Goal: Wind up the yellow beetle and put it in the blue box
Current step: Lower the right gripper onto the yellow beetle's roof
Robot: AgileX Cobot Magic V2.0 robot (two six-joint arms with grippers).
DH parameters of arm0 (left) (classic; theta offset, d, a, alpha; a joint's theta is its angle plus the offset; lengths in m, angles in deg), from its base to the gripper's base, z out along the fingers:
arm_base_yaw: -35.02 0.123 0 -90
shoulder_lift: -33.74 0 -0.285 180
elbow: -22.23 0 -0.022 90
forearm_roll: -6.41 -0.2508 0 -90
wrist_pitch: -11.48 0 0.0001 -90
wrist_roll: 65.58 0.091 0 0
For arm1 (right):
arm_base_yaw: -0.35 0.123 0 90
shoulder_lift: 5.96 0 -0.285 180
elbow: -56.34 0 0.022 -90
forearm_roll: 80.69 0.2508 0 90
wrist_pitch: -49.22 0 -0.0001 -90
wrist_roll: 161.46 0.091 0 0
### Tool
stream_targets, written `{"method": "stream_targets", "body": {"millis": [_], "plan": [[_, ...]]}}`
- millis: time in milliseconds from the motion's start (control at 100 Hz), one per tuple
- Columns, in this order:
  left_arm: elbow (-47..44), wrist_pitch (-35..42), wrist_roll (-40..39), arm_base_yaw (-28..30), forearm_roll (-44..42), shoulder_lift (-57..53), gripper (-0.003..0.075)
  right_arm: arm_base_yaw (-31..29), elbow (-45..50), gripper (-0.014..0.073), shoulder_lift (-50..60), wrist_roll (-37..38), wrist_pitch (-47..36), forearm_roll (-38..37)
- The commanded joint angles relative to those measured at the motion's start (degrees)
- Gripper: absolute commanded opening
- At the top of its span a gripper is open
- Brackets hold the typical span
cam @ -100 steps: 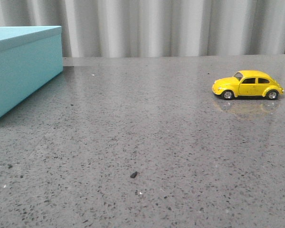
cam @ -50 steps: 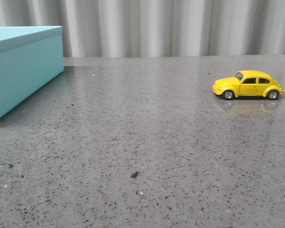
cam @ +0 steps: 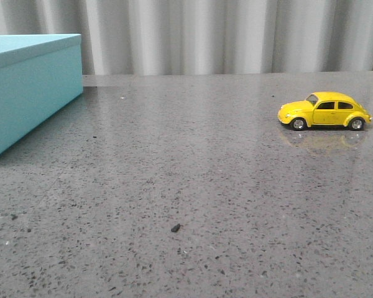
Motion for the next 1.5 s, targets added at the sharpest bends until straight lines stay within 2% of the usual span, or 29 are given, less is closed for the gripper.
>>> {"method": "stream_targets", "body": {"millis": [0, 290, 660, 1050, 1490], "plan": [[2.08, 4.49, 0.07, -0.42, 0.05, 1.16, -0.0021, 1.61, -7.16, -0.0061, -5.98, -0.33, 1.0, 0.0], [2.08, 4.49, 0.07, -0.42, 0.05, 1.16, -0.0021, 4.8, -21.42, -0.0061, -22.85, -0.33, 11.22, 1.54], [2.08, 4.49, 0.07, -0.42, 0.05, 1.16, -0.0021, 5.2, -33.19, -0.0061, -34.83, 0.01, 20.01, 2.21], [2.08, 4.49, 0.07, -0.42, 0.05, 1.16, -0.0021, 5.2, -35.43, -0.0061, -40.23, 0.32, 22.25, 2.31], [2.08, 4.49, 0.07, -0.42, 0.02, 1.16, -0.0021, 5.2, -35.51, -0.0061, -40.75, 0.32, 23.23, 2.98]]}}
